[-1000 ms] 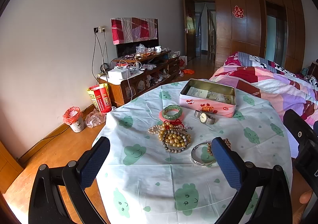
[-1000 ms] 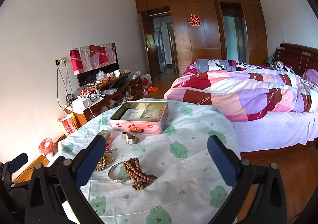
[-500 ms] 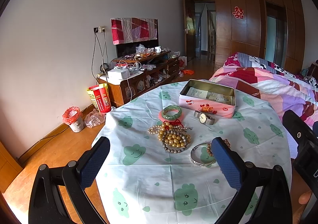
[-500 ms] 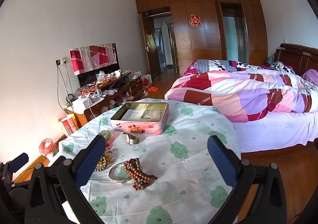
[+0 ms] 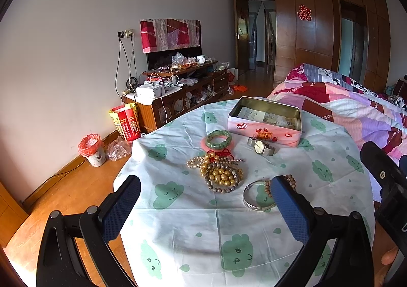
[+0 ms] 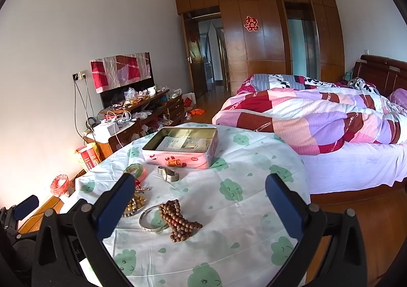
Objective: Organize jewelry
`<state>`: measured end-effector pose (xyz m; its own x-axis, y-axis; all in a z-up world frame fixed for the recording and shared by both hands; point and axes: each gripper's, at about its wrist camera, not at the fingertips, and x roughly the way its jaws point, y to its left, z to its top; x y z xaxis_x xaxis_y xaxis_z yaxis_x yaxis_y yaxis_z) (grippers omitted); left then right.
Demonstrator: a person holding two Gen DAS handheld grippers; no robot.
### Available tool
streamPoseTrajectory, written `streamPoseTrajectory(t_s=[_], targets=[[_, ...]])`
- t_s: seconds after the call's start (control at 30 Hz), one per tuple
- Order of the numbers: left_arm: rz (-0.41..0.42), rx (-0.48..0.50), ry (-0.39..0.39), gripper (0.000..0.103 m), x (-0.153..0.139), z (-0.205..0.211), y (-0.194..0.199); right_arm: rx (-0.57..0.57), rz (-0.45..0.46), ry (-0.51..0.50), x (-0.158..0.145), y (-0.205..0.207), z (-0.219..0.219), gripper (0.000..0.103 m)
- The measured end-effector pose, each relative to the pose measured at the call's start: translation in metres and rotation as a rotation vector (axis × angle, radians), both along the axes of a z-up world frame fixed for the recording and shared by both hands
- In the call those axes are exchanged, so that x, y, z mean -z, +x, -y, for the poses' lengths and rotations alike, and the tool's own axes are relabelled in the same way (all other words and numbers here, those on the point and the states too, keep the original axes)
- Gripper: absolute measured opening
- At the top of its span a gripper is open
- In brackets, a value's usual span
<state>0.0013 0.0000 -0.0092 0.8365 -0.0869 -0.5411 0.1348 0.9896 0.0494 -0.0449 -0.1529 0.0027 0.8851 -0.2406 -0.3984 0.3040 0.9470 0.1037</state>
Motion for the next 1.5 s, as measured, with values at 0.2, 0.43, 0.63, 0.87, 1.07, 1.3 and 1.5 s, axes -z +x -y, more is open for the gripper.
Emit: streamPoseTrajectory(t_s=[0.2, 0.43, 0.63, 0.87, 1.07, 1.3, 1.5], targets=[[-0.039, 0.002, -0.003, 0.102, 0.015, -0.002, 0.016, -0.010, -0.037, 0.023, 0.009, 0.008, 0.008, 0.103], [-0.123, 0.035, -0.009, 0.102, 0.049, -0.017, 0.042, -0.080, -0.133, 0.040, 0.038, 0.030, 0.022, 0.103], [-0.202, 0.034, -0.046, 0.102, 0.072, -0.033, 0.068, -0.216, -0.275, 0.098, 0.070, 0.058, 0.026, 0.076], [-0.168, 0.071, -0.041, 0.102, 0.069, -0.035, 0.083, -0.358, -0.356, 0.064, 0.082, 0.094, 0.003, 0.063], [-0.153, 0.117, -0.007, 0.092, 0.071, -0.026, 0.100, -0.411, -0.479, 0.031, 0.107, 0.115, -0.008, 0.042], [-0.258, 0.154, -0.099, 0.064, 0.087, -0.028, 0.128, -0.388, -0.419, 0.140, 0.097, 0.101, 0.023, 0.025], [-0.337, 0.164, -0.138, 0.041, 0.104, -0.021, 0.136, -0.313, -0.296, 0.152, 0.069, 0.084, 0.044, 0.025]])
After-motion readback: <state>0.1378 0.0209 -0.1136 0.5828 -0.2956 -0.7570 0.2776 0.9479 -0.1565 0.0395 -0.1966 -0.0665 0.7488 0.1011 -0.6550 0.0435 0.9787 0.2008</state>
